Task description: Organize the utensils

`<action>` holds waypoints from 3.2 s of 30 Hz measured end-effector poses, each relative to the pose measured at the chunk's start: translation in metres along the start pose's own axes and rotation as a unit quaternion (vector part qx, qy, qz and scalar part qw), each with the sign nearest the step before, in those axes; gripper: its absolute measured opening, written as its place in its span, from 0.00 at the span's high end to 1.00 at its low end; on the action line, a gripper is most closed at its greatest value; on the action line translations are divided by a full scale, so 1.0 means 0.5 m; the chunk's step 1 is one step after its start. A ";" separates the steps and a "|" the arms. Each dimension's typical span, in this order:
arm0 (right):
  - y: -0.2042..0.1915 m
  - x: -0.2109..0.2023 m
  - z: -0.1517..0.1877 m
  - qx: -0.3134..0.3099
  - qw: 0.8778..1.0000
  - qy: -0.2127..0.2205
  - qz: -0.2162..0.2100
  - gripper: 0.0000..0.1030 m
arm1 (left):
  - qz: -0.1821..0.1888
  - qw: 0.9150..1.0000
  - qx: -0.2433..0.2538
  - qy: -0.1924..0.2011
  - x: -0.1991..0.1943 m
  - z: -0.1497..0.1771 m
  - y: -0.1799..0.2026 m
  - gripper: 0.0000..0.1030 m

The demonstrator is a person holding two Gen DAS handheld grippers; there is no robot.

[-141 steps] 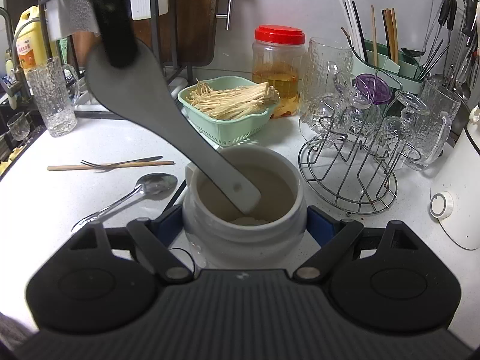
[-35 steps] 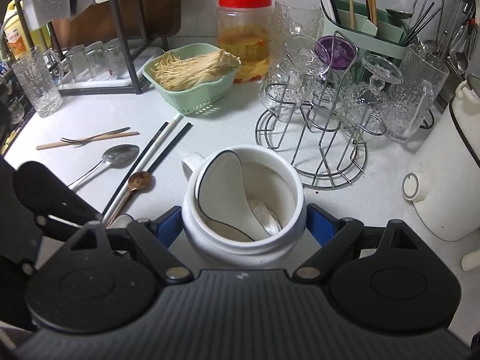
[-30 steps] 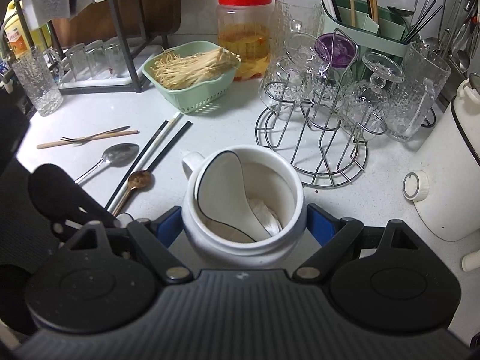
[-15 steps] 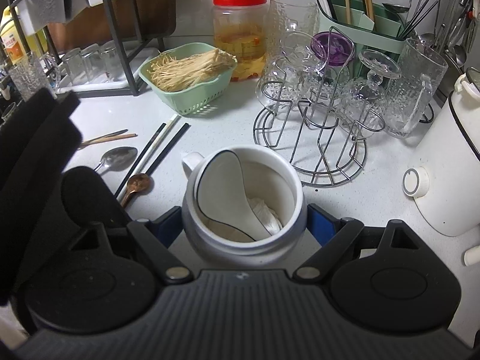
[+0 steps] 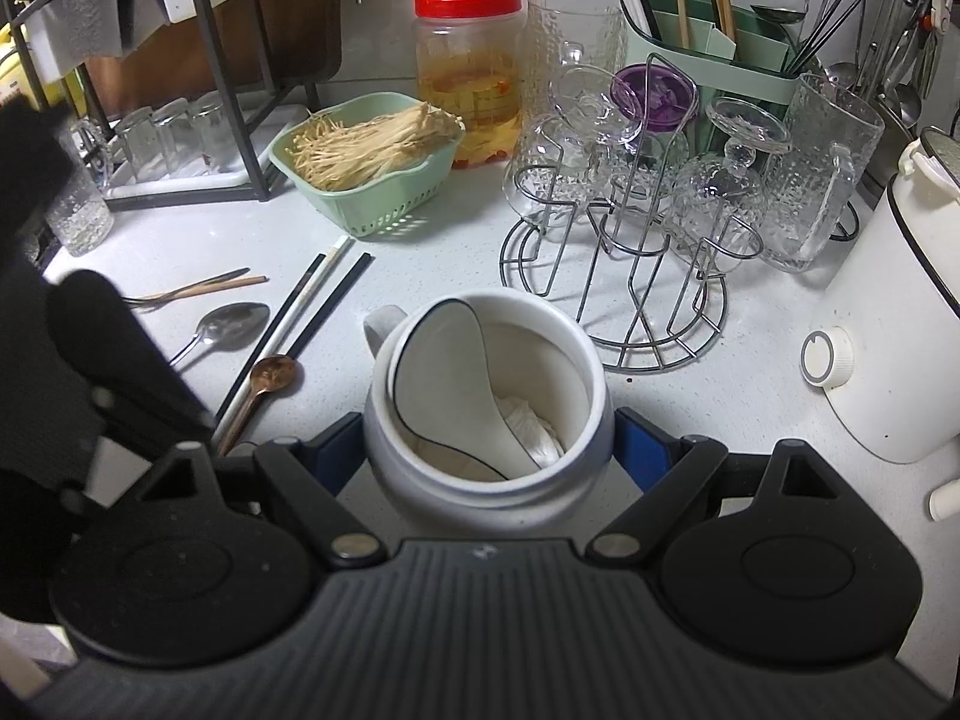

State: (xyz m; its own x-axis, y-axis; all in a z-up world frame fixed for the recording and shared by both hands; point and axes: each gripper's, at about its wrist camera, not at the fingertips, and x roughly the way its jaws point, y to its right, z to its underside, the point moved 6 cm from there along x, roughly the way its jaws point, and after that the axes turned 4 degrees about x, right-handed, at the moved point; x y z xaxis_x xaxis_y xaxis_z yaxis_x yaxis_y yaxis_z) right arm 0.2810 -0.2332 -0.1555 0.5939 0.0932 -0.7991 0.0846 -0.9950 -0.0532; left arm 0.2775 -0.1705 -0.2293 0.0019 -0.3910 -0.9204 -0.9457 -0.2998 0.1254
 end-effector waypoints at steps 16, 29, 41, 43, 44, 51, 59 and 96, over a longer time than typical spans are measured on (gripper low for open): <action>-0.006 0.006 -0.006 0.003 1.000 0.010 0.000 0.13 | -0.060 0.977 -0.190 0.076 -0.139 0.102 -0.097 0.93; 0.005 -0.013 0.000 0.034 0.997 0.064 0.019 0.00 | -0.048 0.962 -0.258 0.079 -0.076 0.124 -0.120 0.93; 0.008 -0.148 0.024 0.054 0.985 0.160 0.046 0.00 | -0.048 0.953 -0.277 0.109 -0.096 0.125 -0.139 0.93; 0.008 -0.189 0.046 0.045 0.981 0.179 0.052 0.00 | -0.053 0.951 -0.283 0.112 -0.099 0.126 -0.139 0.93; 0.010 -0.210 0.059 0.041 0.980 0.186 0.057 0.00 | -0.055 0.949 -0.288 0.114 -0.102 0.127 -0.137 0.93; 0.019 -0.331 0.159 0.000 0.975 0.220 0.031 0.00 | -0.087 0.933 -0.325 0.129 -0.124 0.125 -0.099 0.93; 0.116 -0.431 0.315 0.001 0.978 0.209 0.016 0.00 | -0.140 0.910 -0.365 0.141 -0.132 0.119 -0.024 0.93; 0.317 -0.568 0.693 -0.078 0.975 0.155 0.136 0.00 | -0.235 0.870 -0.416 0.122 -0.124 0.151 0.119 0.93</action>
State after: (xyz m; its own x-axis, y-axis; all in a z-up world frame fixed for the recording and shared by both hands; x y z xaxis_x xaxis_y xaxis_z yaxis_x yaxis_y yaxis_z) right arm -0.1513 -0.4300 -0.1446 0.8222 -0.1425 -0.5510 -0.0024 -0.9690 0.2470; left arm 0.1964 -0.0985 -0.1929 0.4899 -0.1988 -0.8488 -0.2593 -0.9628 0.0758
